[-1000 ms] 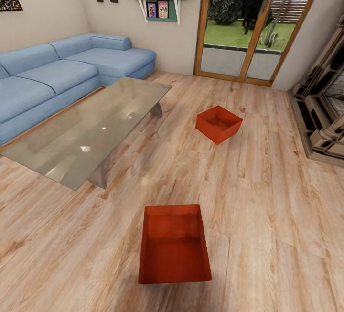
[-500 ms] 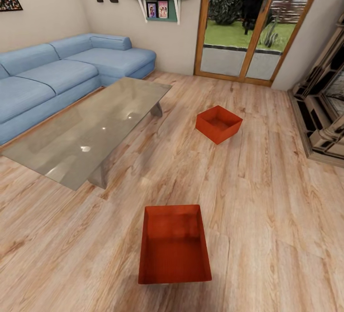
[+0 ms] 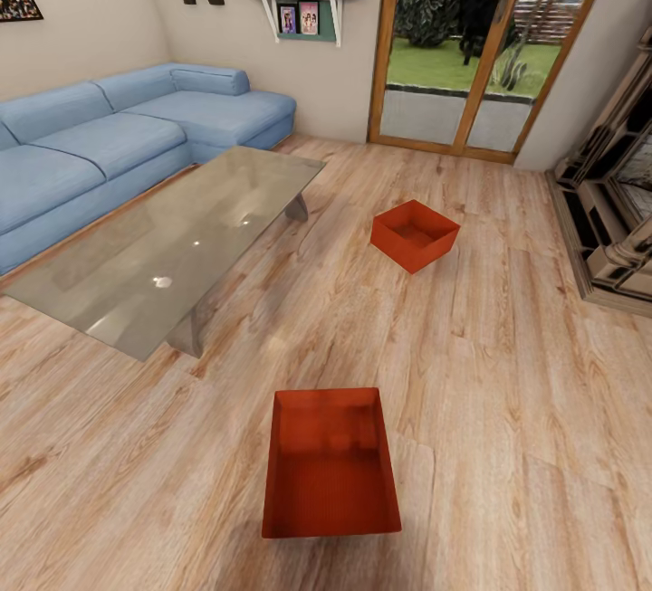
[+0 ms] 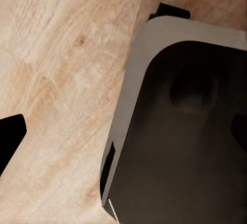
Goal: Move the two storage containers from the living room to the garage. In the garage, place one container on the floor and stack the other container on top of it (either order is fine).
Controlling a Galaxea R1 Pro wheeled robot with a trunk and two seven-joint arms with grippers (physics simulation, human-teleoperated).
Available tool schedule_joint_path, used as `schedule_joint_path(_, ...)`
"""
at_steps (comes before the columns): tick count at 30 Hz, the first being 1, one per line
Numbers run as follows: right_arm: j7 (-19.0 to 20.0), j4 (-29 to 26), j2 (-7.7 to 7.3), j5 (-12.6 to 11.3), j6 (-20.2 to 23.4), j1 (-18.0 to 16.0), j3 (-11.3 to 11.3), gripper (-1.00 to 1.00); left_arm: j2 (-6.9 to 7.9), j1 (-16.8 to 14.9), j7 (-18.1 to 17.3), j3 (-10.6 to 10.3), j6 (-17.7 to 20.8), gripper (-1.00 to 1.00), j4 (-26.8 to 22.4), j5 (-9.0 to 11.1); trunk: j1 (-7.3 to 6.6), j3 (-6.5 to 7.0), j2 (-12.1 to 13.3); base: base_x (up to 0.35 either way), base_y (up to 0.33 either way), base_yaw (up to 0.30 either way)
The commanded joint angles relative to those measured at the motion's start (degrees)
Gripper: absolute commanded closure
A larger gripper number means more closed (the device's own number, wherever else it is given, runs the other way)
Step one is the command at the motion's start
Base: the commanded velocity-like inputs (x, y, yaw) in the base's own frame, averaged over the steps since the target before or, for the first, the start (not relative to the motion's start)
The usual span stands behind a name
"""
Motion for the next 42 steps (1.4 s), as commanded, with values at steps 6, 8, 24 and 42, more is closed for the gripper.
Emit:
schedule_joint_path(6,-0.48,-0.50,-0.11,-0.64,2.07,-5.53,0.47,-1.00,-0.12,-0.41,0.03,0.06,8.27,-1.00,-7.00,0.54,0.00,-0.05,-0.02,0.000,0.000,0.000)
schedule_joint_path(8,-0.57,-0.51,0.00,-0.63,2.33,-7.71,0.47,-1.00,-0.19,-2.00,0.06,0.06,10.02,-1.00,-8.12,0.53,0.00,-0.05,-0.02,0.000,0.000,0.000)
schedule_joint_path(24,-6.34,-6.74,0.68,-0.32,2.50,-15.12,0.54,-1.00,-3.83,-21.72,1.81,-0.30,14.03,-1.00,-8.90,-0.29,0.00,-0.05,-0.02,0.000,0.000,0.000)
schedule_joint_path(42,-9.23,-5.30,0.81,-0.91,1.14,-24.84,0.47,-1.00,-8.74,-32.47,6.04,-0.67,14.01,-1.00,-7.21,-2.72,0.00,-0.05,-0.02,0.000,0.000,0.000)
